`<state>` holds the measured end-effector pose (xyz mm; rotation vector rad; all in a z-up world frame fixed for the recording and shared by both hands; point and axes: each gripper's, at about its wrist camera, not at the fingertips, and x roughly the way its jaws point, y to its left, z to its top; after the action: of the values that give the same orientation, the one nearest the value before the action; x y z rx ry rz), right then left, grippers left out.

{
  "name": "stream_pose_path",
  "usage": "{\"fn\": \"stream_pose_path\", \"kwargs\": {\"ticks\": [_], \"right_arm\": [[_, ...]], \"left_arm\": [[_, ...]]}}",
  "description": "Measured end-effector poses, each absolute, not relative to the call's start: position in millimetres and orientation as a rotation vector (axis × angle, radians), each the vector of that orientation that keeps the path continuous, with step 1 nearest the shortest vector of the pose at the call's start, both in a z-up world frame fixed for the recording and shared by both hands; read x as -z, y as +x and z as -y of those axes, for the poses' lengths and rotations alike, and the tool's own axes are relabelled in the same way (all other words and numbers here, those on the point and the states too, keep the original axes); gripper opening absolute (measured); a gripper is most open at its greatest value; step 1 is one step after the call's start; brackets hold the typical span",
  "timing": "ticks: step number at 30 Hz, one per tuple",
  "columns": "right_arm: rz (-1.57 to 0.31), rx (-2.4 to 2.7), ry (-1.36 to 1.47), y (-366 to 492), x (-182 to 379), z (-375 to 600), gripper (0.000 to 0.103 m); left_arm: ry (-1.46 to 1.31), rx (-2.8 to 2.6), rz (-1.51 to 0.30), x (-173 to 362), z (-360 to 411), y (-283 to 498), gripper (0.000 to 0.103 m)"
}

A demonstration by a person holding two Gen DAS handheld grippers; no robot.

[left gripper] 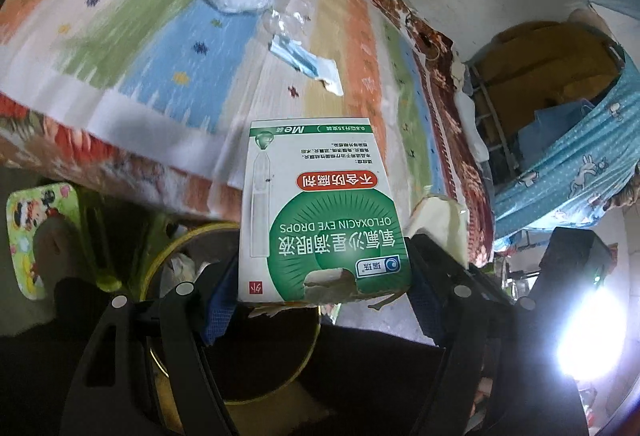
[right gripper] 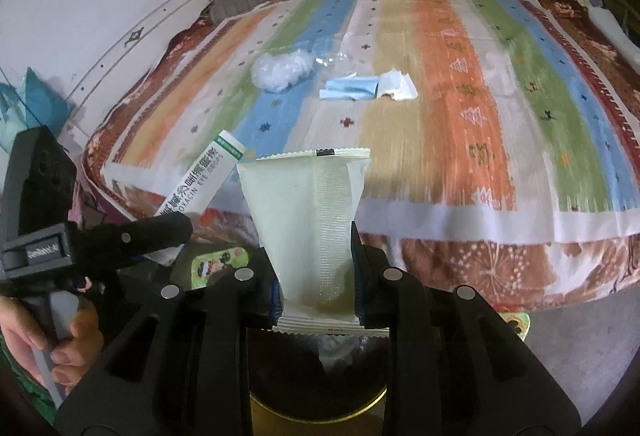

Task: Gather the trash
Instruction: 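Lift the carton and bag and carry both back over the bin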

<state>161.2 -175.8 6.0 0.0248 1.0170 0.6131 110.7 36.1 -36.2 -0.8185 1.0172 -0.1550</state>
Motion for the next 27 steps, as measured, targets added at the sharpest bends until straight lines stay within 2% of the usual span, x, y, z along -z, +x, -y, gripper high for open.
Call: {"fn": "stream_pose_path", "kwargs": {"ticks": [27], "right_arm": [[-1.149,-0.588,-0.027,88,56,179,0.025]], "left_arm": [[-0.852,0.117,-1.136,82,-7,66,0.072]]}}
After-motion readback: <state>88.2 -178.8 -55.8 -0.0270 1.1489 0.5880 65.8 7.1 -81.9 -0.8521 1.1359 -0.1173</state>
